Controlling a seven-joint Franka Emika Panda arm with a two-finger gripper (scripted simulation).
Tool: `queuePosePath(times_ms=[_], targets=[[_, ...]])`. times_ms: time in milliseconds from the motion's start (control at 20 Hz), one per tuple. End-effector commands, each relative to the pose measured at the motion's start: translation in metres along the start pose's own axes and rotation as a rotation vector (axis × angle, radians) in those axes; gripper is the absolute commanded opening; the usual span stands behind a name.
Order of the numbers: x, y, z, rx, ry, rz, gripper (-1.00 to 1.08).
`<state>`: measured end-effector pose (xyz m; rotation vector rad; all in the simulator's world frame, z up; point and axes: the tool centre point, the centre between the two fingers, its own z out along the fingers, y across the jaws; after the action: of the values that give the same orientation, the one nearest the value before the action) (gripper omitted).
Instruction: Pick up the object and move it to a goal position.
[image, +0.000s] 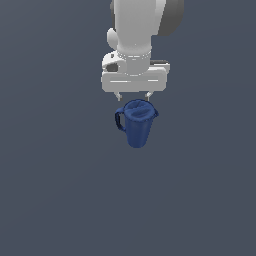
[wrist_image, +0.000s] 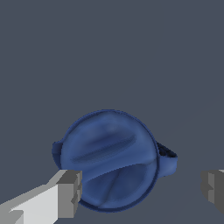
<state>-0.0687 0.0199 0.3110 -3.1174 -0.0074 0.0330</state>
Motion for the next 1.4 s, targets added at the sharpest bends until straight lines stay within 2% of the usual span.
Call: queuePosePath(times_ms=[0,300,600,850,1350], targets=[[0.0,0.0,0.0,0.0,0.0,0.0,0.28],[0.0,0.003,-0.008,-0.003,0.018,-0.016,0.28],[-0.001,0.014,-0.033,-0.01,0.071,-0.062,0.28],[-0.004,0.028,-0.065,-0.015,0.142,-0.124,0.28],[-0.021,0.069,-0.138,-0.002,0.319,-0.284,0.28]])
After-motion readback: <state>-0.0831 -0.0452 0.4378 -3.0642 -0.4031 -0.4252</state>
